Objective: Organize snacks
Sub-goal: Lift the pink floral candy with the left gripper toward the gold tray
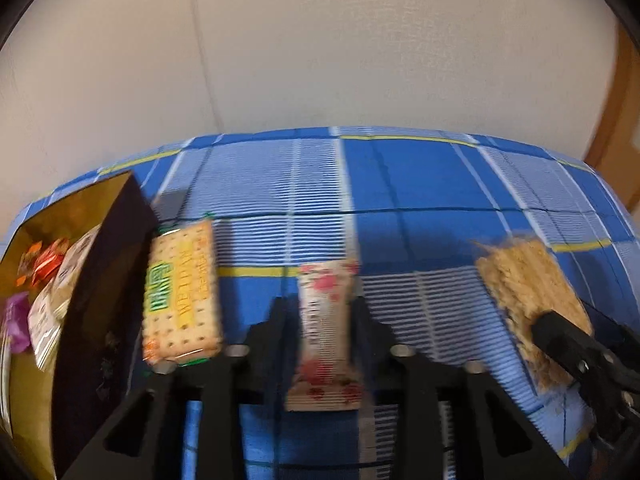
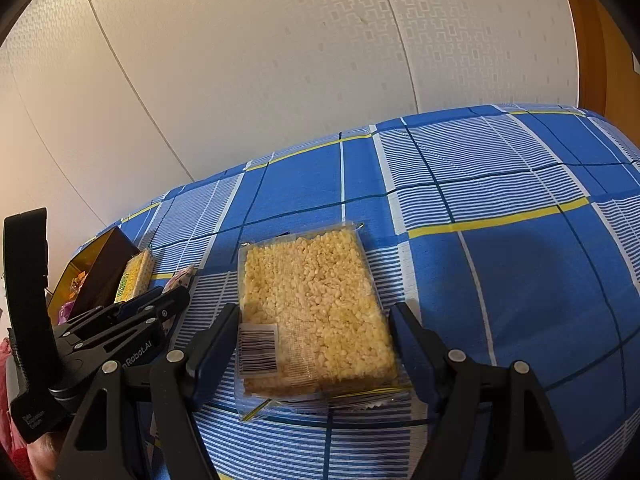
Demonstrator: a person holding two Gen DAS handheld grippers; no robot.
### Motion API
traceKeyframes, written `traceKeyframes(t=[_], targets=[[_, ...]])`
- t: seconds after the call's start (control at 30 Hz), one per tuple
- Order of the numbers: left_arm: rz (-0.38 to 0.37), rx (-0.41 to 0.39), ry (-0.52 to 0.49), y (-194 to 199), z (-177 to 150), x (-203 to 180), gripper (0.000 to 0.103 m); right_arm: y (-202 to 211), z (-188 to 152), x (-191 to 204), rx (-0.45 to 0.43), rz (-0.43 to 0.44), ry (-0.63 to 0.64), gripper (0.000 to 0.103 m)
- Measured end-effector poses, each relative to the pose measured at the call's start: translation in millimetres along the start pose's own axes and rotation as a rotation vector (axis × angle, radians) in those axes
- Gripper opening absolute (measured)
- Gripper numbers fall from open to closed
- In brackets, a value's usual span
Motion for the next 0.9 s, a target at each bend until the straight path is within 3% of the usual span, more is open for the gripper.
traceKeyframes(t=[0.07, 0.13, 0.37, 0.7, 0.9], targets=[[-0.03, 0.009, 0.046, -2, 1, 6, 0.049, 0, 0, 0, 0.0, 0.0, 0.0, 0.077], [-0.024, 0.005, 0.021, -2, 1, 4, 0.049, 0, 0, 0, 0.0, 0.0, 0.0, 0.077], [-0.041, -0.018, -0.065, 4, 0, -11, 0.025, 0, 0, 0, 0.0, -0.001, 0.001, 0.077], [-0.079, -0.001, -0.064, 11, -6, -13, 0.024, 0, 0, 0, 0.0, -0.001, 0.001, 0.077], [-0.138, 0.0, -0.04, 21, -15, -18, 0.023, 0, 0, 0, 0.0, -0.001, 0.001, 0.077]])
Point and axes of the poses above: each gripper's, at about its wrist camera, not at the fingertips, and y roughly against the way its jaws point, x to its left, z to its top, the point moved 8 cm from there along -y, roughly the way its jaws point
